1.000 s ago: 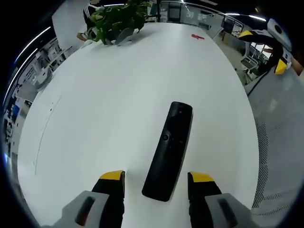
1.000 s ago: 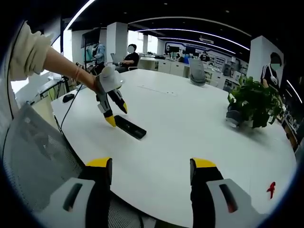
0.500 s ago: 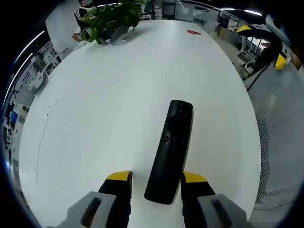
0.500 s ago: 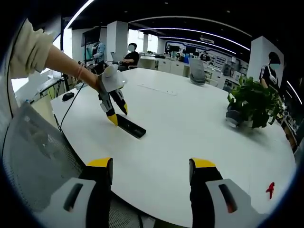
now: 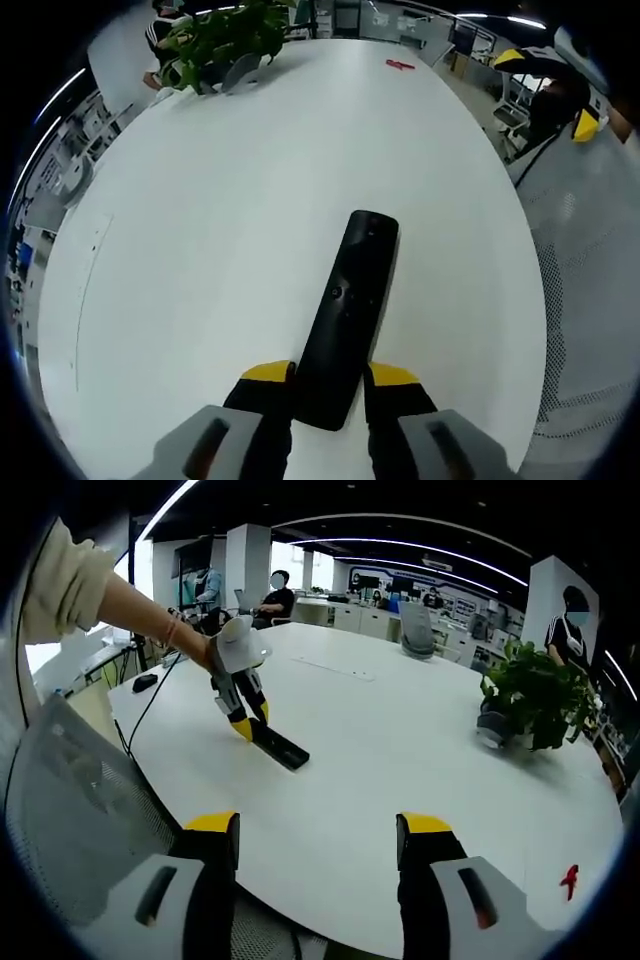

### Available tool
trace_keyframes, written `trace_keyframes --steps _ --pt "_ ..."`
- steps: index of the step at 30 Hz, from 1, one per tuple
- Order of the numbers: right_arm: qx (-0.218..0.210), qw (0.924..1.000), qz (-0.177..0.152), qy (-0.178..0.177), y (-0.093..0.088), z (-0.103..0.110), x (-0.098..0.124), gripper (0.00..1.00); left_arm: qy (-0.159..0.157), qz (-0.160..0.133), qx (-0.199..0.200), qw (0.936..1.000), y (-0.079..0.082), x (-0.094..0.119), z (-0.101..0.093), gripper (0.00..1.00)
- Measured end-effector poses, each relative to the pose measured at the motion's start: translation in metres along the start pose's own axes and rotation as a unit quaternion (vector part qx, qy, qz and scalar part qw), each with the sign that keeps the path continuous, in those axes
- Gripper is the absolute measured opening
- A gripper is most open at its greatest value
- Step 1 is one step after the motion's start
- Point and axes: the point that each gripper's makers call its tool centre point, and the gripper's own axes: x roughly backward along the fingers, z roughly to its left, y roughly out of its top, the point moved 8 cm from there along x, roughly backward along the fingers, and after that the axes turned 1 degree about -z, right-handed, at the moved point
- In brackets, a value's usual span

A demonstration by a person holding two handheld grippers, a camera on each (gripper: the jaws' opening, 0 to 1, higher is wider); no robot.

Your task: Press the specified remote control buttons in sequence, fully releasing each button before pressing the next.

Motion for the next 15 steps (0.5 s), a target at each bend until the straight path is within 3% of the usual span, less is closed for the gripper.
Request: trace_keyframes --steps 15 --pt "0.002 1.0000 0.003 0.000 -0.0001 0.0003 0.0000 0.65 0.006 0.011 -0.019 0.9997 -0.0020 0.0018 -0.0037 0.24"
